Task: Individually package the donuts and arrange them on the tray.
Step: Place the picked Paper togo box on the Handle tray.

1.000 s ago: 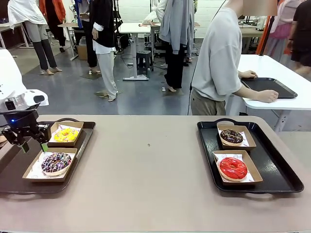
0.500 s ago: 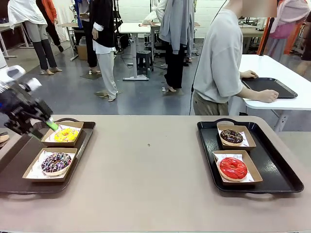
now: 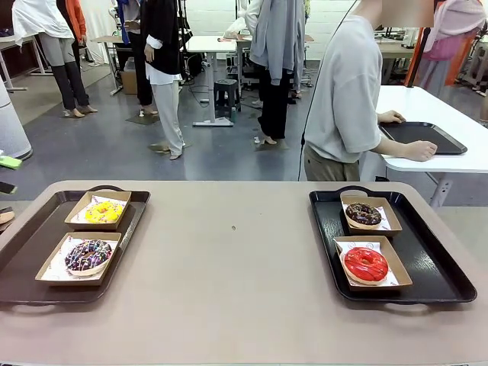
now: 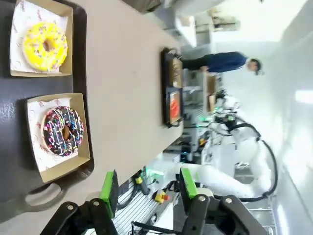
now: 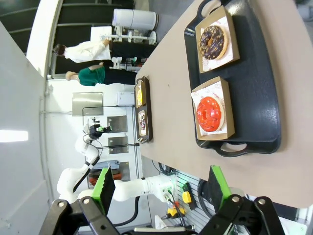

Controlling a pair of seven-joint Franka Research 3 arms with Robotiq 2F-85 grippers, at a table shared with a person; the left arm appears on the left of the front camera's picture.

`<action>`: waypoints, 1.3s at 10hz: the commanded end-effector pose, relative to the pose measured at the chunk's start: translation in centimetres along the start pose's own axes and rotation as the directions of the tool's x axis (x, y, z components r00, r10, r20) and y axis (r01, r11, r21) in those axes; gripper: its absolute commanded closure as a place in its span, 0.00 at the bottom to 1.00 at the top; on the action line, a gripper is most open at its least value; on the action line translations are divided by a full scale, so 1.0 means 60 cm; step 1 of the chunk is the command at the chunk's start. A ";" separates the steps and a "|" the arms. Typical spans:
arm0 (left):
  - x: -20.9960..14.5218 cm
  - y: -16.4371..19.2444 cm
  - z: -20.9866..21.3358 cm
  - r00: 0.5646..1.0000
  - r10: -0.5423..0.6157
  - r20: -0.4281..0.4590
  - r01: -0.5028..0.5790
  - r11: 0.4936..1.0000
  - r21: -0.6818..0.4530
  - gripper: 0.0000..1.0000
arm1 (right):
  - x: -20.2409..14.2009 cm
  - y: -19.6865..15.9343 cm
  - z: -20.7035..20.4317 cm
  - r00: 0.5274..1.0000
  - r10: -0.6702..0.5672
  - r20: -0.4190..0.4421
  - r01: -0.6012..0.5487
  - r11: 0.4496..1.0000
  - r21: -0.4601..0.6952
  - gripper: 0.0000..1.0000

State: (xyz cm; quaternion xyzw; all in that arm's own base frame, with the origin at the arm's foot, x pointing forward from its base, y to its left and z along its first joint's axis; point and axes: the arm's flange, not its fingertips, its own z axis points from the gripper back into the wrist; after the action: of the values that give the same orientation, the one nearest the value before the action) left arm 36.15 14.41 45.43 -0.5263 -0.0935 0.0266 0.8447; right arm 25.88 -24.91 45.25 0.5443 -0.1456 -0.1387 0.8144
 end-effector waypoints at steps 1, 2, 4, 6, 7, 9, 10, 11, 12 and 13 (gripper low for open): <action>-0.001 0.067 0.036 0.999 -0.021 0.038 0.027 0.989 -0.148 0.34 | -0.001 0.002 0.002 1.000 0.010 0.004 -0.010 1.000 0.019 0.00; -0.009 0.094 0.058 0.999 -0.003 0.041 0.011 0.983 -0.185 0.34 | -0.001 0.002 0.002 1.000 0.010 0.004 -0.010 1.000 0.019 0.00; -0.034 0.143 0.091 0.996 0.034 0.082 -0.017 0.980 -0.200 0.34 | -0.001 0.002 0.002 1.000 0.010 0.004 -0.010 1.000 0.019 0.00; -0.047 0.181 0.114 0.994 0.065 0.089 -0.046 0.979 -0.200 0.34 | -0.001 0.002 0.002 1.000 0.010 0.004 -0.010 1.000 0.019 0.00; -0.054 0.192 0.121 0.992 0.072 0.103 -0.050 0.978 -0.204 0.34 | -0.001 0.002 0.002 1.000 0.010 0.004 -0.010 1.000 0.019 0.00; -0.057 0.188 0.111 0.991 0.097 0.096 -0.076 0.977 -0.198 0.34 | -0.001 0.002 0.002 1.000 0.010 0.004 -0.010 1.000 0.019 0.00; -0.057 0.188 0.111 0.991 0.097 0.096 -0.076 0.977 -0.198 0.34 | -0.001 0.002 0.002 1.000 0.010 0.004 -0.010 1.000 0.019 0.00; -0.057 0.188 0.111 0.991 0.097 0.096 -0.076 0.977 -0.198 0.34 | -0.001 0.002 0.002 1.000 0.010 0.004 -0.010 1.000 0.019 0.00; -0.057 0.188 0.111 0.991 0.097 0.096 -0.076 0.977 -0.198 0.34 | -0.001 0.002 0.002 1.000 0.010 0.004 -0.010 1.000 0.019 0.00; -0.057 0.188 0.111 0.991 0.097 0.096 -0.076 0.977 -0.198 0.34 | -0.001 0.002 0.002 1.000 0.010 0.004 -0.010 1.000 0.019 0.00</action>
State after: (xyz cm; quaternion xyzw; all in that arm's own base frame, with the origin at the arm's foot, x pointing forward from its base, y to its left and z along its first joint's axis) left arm 32.42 24.73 37.49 -0.6083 -0.1127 0.0779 0.7818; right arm 25.89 -24.88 45.25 0.5446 -0.1451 -0.1383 0.8144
